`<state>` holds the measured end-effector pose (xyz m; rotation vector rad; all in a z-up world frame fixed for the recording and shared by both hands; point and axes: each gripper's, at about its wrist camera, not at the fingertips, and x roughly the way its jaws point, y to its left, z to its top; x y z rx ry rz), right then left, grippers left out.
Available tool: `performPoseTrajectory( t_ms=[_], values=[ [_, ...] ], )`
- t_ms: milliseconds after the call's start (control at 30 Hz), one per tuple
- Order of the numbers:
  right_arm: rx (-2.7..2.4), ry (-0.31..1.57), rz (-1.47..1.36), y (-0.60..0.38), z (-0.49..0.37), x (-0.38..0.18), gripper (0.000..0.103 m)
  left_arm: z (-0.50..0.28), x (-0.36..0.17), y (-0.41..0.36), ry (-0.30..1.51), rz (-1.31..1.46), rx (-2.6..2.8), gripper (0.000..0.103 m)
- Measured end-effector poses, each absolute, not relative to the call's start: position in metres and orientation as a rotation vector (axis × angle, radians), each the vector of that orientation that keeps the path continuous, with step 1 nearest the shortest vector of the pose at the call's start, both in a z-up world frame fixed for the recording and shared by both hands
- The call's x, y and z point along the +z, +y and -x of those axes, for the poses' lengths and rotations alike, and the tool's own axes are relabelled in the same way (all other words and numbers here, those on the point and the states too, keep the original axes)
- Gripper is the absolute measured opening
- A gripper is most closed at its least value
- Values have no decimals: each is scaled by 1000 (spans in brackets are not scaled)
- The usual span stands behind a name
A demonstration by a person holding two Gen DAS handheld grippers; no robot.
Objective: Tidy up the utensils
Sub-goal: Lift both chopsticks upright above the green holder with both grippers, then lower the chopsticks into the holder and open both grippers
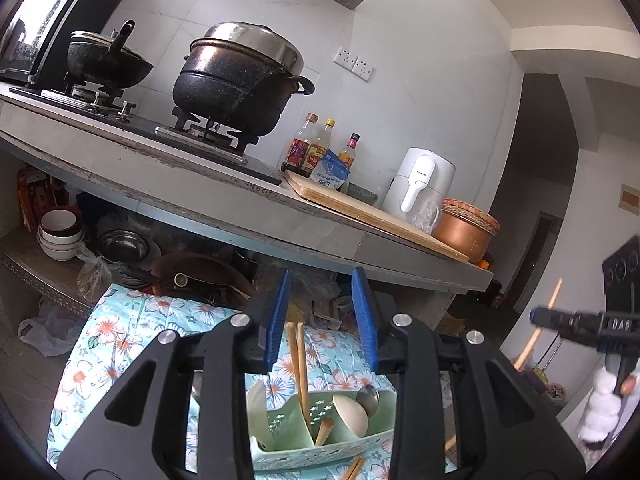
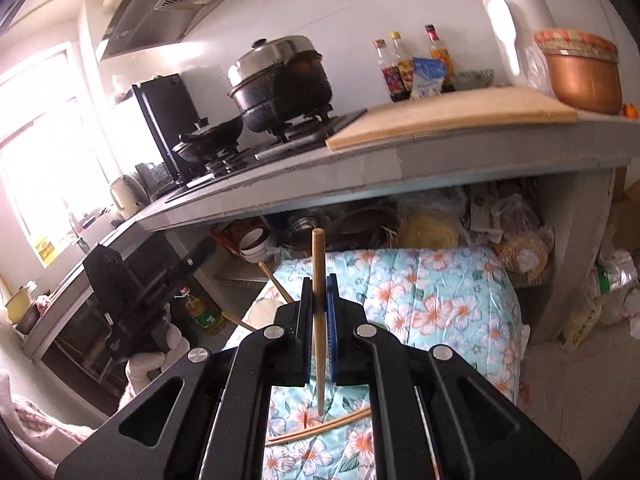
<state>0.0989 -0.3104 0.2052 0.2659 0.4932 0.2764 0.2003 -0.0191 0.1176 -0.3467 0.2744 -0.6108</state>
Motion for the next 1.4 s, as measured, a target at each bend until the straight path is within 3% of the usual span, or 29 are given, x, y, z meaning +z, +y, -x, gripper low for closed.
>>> performPoseTrajectory(
  t_ms=[267, 433, 967, 1000, 1067, 1133, 1400],
  values=[
    [382, 375, -87, -254, -129, 251, 7, -166, 92, 14, 326, 256, -589, 55],
    [399, 385, -1, -226, -159, 244, 7, -150, 64, 31, 408, 190, -550, 63],
    [320, 438, 366, -168, -175, 176, 8, -152, 18, 24, 547, 136, -519, 65],
    [315, 442, 382, -167, -174, 173, 9, -152, 17, 22, 551, 136, -525, 65],
    [315, 442, 383, -168, -170, 171, 27, -153, 15, 17, 557, 131, -533, 65],
    [320, 437, 365, -172, -167, 172, 32, -152, 13, 13, 561, 121, -539, 66],
    [311, 421, 177, -217, -150, 185, 37, -154, 7, 2, 586, 93, -552, 67]
  ],
)
